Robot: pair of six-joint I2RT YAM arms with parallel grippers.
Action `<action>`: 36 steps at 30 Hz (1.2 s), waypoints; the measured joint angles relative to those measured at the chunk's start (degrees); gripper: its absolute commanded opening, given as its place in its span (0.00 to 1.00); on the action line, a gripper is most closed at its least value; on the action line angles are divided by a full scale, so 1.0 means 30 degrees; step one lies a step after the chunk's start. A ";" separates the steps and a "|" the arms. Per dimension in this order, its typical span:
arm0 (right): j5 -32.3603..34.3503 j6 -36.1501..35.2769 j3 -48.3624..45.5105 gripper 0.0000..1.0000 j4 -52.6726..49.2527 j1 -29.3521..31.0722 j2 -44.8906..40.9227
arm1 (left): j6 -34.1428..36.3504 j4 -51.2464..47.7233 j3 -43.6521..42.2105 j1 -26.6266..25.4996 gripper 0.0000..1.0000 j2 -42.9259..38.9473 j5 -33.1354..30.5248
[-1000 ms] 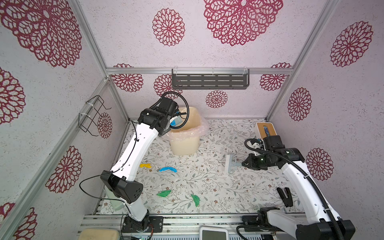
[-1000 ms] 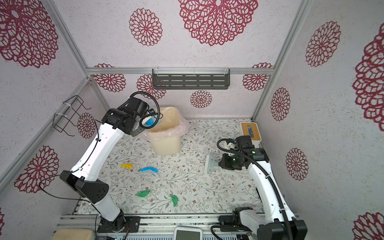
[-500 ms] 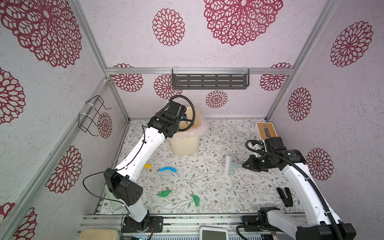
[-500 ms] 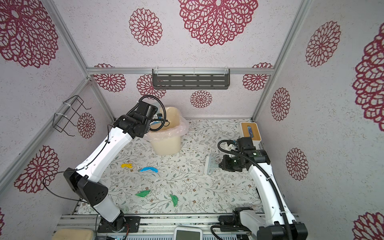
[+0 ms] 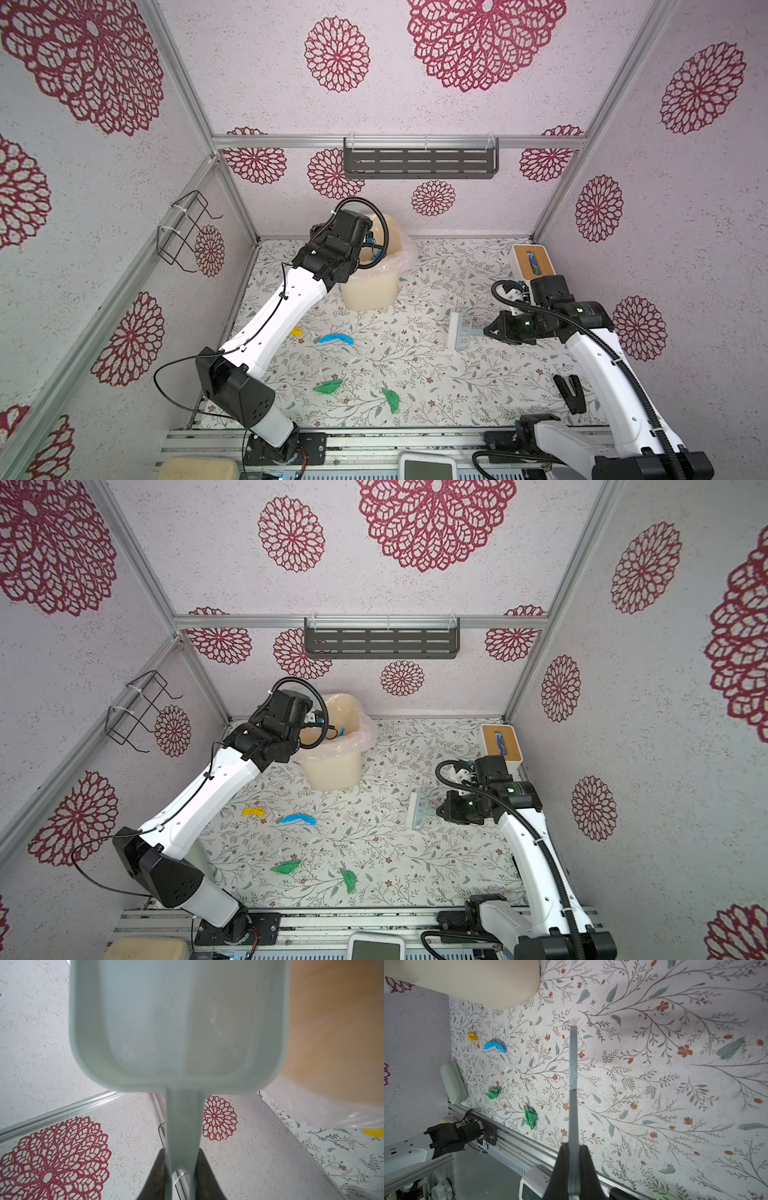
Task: Sweep away the paper scraps from the table
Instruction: 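Tip the teal dustpan over the bin with the left gripper, then lower the dustpan by the green scrap with the left while the right brings the brush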
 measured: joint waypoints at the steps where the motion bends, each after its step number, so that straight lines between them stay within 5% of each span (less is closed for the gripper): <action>1: -0.0022 0.0007 0.0000 0.00 0.0007 -0.0007 -0.0007 | -0.0036 0.0015 0.0000 0.0000 0.00 -0.0102 0.0000; 6: -0.0277 0.0124 -0.0277 0.00 0.0131 0.0000 -0.0233 | -0.1188 -0.0364 0.0073 0.0000 0.00 -0.0474 0.0153; 16: -0.0794 0.1297 -0.1581 0.00 0.1158 0.1348 -0.1158 | -0.8400 -0.4211 0.1421 -0.0350 0.00 -0.1814 0.3118; 26: -0.0867 0.4299 -0.2863 0.00 0.4707 0.7963 -0.0576 | -1.5118 -0.5180 -0.0182 -0.2681 0.00 -0.5428 0.7373; 36: -0.0969 0.5632 -0.2499 0.00 0.7555 1.4273 0.2667 | -1.8622 -0.5362 -0.1574 -0.2878 0.00 -0.7074 1.0659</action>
